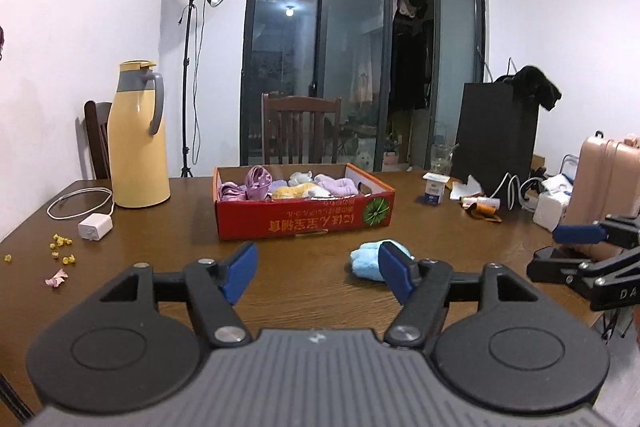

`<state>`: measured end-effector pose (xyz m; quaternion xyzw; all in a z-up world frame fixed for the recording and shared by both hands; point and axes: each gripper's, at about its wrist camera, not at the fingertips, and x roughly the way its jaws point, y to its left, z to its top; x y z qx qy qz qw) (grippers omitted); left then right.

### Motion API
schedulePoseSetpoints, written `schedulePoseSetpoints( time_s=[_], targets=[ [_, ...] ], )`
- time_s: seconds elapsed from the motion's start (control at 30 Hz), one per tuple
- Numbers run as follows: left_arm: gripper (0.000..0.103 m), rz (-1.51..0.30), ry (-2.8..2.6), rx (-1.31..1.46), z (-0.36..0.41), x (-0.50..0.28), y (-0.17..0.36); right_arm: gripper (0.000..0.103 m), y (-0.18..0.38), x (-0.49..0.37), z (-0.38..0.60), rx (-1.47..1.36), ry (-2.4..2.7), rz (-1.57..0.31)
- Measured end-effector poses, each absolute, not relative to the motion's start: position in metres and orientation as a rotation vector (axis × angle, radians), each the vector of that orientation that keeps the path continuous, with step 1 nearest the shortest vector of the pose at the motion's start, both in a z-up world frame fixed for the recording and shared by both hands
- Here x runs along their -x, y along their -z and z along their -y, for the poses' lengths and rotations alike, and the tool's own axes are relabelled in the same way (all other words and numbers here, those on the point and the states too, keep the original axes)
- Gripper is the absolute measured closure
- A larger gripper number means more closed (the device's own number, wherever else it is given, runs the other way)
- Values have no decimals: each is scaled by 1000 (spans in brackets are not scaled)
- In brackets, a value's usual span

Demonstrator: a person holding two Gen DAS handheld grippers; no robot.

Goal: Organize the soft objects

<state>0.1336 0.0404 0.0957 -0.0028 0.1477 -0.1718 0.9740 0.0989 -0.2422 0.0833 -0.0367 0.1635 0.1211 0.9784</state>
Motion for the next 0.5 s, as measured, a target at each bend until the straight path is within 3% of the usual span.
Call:
schedulePoseSetpoints(
  time_s=[0.5],
  targets=[
    [32, -469, 407, 83, -5, -224, -56, 19, -50, -188, 264, -63, -217, -423]
  ],
)
